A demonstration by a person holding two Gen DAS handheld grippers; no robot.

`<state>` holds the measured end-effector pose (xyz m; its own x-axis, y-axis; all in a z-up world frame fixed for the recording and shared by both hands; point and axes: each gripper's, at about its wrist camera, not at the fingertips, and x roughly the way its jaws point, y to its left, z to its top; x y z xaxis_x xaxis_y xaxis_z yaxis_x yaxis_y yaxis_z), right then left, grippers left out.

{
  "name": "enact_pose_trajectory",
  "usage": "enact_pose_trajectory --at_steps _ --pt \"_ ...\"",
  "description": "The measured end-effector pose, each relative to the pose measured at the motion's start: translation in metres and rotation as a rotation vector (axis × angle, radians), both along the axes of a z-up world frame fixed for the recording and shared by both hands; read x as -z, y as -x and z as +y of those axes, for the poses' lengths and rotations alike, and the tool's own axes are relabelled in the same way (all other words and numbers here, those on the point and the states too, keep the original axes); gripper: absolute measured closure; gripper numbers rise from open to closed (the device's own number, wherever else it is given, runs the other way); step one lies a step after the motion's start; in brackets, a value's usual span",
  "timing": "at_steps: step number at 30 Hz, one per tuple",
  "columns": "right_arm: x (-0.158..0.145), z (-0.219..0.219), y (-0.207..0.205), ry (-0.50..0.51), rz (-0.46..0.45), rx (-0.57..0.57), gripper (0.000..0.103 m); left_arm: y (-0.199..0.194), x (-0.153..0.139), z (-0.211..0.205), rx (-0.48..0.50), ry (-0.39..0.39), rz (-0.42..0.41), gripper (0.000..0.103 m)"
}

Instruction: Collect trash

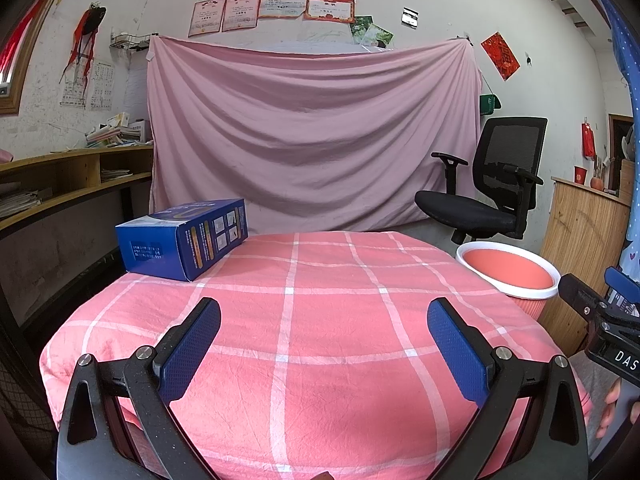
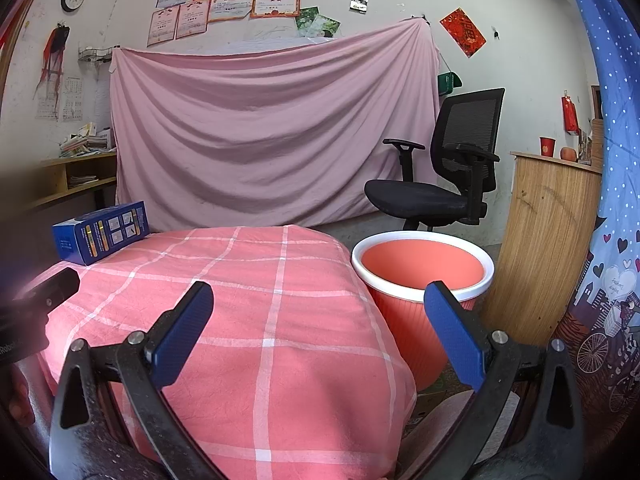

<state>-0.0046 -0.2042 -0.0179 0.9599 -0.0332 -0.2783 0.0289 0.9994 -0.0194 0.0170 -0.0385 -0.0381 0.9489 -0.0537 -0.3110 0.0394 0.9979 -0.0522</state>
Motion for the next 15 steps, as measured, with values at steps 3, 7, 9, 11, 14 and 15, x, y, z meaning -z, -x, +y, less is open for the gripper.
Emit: enact_pose_trajectory --at_steps 3,7,9,11,14,15 --pt "0.0002 0.001 -0.0002 0.0 0.0 -0.001 0.0 -0.0004 0.0011 0.0008 0.002 -0.001 0.001 0.002" --pt "0.0001 0.002 0.0 -0.001 0.001 0.0 0.0 -0.0006 0.0028 0.0023 0.004 -0.002 0.002 0.002" --pt "0.0003 0.0023 -0.0001 -0.001 0.001 -0.001 0.0 -0.0007 0.0029 0.002 0.004 -0.002 0.002 0.002" --pt "0.0001 0.0025 0.0 -0.001 0.002 0.0 0.0 -0.0007 0.0028 0.0019 0.004 -0.002 0.003 0.002" --pt "-0.0001 0.0027 0.0002 -0.001 0.001 0.0 0.0 -0.0007 0.0027 0.0019 0.004 -0.002 0.002 0.002" --pt "-0.0001 0.0024 0.0001 -0.001 0.001 0.0 0.0 -0.0007 0.0028 0.0019 0.004 -0.002 0.002 0.002"
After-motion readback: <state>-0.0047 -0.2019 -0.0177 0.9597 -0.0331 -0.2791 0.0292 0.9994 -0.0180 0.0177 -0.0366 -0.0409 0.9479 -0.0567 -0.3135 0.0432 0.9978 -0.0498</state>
